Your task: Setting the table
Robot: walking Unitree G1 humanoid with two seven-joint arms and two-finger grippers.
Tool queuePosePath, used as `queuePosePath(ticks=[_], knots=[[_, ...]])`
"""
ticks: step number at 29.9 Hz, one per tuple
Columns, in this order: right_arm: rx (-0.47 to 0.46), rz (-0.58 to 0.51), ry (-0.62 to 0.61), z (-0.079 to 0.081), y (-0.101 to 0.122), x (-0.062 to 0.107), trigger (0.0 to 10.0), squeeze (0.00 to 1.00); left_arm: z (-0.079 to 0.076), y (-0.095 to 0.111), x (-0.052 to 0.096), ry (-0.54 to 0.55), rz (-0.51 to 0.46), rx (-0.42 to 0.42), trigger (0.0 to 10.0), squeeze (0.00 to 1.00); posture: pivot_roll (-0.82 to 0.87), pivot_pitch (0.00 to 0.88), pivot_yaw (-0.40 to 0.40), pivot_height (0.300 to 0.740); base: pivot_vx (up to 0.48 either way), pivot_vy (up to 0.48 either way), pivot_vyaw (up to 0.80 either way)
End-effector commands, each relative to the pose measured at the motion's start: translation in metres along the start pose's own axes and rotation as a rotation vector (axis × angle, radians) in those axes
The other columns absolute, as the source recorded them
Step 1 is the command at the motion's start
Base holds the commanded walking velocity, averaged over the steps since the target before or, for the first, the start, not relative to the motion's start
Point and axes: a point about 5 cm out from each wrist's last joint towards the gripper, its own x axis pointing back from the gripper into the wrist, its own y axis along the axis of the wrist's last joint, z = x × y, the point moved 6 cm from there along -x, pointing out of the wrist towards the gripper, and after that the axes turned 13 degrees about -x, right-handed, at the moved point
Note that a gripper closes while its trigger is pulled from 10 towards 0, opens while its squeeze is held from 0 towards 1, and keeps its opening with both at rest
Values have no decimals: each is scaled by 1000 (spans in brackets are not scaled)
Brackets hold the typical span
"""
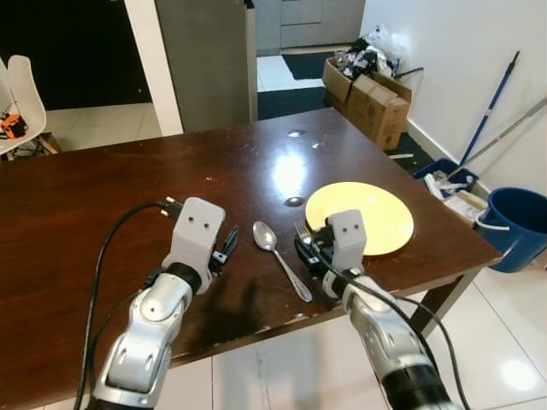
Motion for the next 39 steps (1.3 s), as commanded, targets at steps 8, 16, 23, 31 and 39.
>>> queuePosePath(ticks=[8,16,23,31,39], knots=[[-8,104,46,-2,-12,-11,10000,0,14,3,29,-74,17,-58,10000,0,174,105,84,740,0,0,0],[17,162,114,4,-21,-12,10000,0,18,0,54,-195,65,-113,10000,0,189,144,75,740,0,0,0],[95,320,55,-9,-55,-6,10000,0,18,5,55,-222,66,-123,10000,0,191,151,76,740,0,0,0],[89,428,-31,-30,-76,5,0,0,12,11,55,-235,58,-96,10000,0,182,149,70,740,0,0,0],[-1,398,-7,-26,-71,2,0,0,13,11,51,-222,57,-93,10000,0,171,131,68,740,0,0,0]])
